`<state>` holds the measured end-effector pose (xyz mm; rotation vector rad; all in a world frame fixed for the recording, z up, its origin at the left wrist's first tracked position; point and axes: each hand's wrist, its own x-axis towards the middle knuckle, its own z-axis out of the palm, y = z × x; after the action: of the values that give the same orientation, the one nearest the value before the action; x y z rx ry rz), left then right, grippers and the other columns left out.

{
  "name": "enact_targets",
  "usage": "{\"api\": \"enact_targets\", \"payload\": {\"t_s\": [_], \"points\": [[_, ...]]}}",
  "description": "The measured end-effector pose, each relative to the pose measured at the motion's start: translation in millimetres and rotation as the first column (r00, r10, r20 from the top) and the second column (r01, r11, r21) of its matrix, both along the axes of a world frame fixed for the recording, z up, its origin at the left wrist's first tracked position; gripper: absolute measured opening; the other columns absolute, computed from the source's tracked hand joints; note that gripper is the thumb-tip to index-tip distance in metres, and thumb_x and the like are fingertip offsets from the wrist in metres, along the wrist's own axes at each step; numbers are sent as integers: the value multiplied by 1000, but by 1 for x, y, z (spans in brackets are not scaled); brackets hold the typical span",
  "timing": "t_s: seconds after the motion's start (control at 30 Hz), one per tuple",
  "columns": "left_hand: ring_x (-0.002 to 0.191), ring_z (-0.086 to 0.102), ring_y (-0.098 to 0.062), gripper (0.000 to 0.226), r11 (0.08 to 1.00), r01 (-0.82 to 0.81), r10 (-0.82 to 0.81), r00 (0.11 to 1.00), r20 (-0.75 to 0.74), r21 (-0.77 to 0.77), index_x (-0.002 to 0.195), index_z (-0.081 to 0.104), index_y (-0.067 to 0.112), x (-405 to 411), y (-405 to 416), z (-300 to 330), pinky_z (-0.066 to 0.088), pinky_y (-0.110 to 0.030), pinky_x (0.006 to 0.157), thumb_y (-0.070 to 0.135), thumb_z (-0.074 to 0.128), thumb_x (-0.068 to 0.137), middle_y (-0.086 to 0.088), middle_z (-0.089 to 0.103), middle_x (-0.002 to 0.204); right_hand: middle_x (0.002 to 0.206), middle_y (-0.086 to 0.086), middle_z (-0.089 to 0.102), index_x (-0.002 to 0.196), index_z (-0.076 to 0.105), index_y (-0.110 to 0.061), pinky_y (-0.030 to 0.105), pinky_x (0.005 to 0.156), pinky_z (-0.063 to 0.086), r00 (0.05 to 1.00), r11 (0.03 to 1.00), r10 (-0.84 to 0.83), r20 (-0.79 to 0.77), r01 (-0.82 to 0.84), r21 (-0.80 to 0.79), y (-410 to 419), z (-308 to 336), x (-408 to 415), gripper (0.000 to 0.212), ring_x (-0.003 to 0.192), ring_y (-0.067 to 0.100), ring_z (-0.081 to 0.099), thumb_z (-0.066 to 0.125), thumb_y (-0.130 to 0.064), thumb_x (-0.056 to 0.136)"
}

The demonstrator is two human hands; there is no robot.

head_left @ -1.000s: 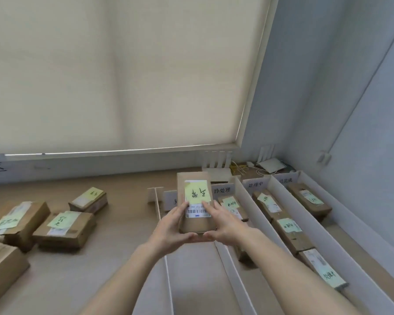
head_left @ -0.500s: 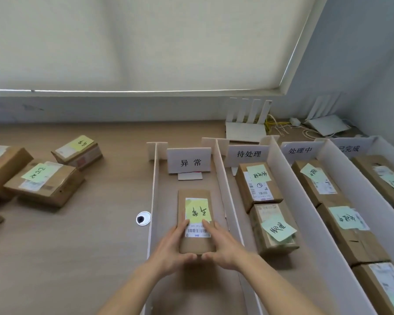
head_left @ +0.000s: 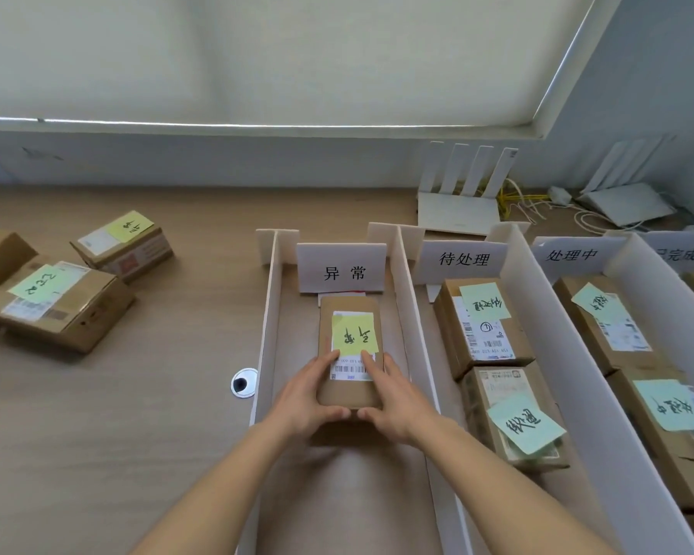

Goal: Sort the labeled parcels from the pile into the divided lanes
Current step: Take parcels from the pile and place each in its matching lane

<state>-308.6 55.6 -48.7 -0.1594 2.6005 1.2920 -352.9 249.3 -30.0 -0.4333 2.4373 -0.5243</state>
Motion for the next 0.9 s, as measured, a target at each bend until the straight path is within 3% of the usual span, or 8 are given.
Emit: {"api": "enact_targets", "payload": {"t_s": [0.63, 0.9], "points": [[131, 45, -16, 101, 999, -35, 35, 999, 31, -4, 152, 28, 41, -43, -8, -5, 43, -38, 107, 34, 87, 70, 6, 44, 147, 169, -3, -11, 162, -6, -35, 39, 120, 31, 1000, 1000, 11, -6, -11, 5, -12, -2, -48, 99, 149, 30, 29, 68, -35, 96], [135, 41, -18, 94, 991, -57, 60, 998, 24, -122, 156, 23, 35, -31, 1, 7, 35, -29, 109, 37, 79, 80, 3, 40, 150, 170, 3, -1, 163, -1, -31, 40, 121, 31, 999, 999, 13, -42, -11, 48, -10, 14, -31, 87, 149, 31, 31, 60, -38, 100]]}}
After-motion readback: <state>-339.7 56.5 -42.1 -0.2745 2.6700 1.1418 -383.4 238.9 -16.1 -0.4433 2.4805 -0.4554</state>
